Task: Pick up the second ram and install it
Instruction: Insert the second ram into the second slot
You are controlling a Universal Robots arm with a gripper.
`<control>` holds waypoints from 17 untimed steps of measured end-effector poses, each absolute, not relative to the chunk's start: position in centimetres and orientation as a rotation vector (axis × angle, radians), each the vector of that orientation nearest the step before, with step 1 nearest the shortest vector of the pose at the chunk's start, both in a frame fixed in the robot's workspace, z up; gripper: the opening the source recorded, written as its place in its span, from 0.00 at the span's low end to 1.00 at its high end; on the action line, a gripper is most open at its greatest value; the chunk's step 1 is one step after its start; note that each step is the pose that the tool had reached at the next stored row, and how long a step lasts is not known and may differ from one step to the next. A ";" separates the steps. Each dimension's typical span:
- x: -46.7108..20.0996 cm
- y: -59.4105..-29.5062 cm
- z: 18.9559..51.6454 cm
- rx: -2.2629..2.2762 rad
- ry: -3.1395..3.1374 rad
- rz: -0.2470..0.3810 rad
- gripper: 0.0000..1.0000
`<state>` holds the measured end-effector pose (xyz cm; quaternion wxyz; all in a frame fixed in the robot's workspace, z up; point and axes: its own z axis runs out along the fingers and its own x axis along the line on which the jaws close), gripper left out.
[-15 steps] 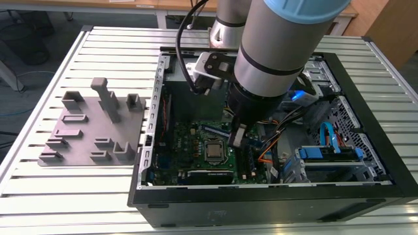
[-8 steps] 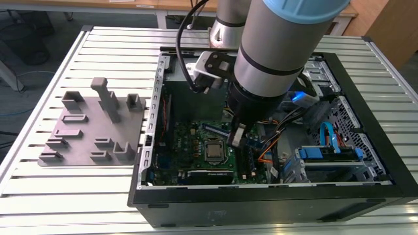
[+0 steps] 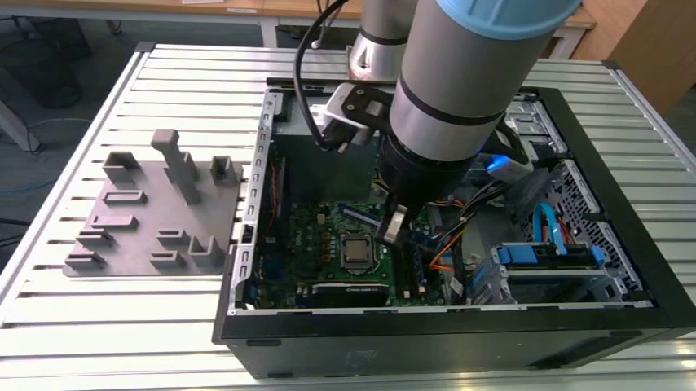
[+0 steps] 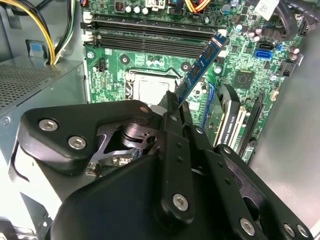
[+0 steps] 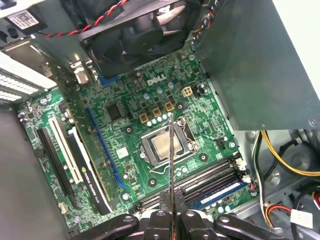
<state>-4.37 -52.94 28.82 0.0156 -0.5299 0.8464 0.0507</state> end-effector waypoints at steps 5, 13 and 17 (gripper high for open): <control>-4.4 -52.9 28.8 -1.612 2.656 0.154 0.14; -4.4 -52.9 28.8 -1.553 2.691 0.147 0.14; -4.4 -52.9 28.8 -1.492 2.725 0.141 0.14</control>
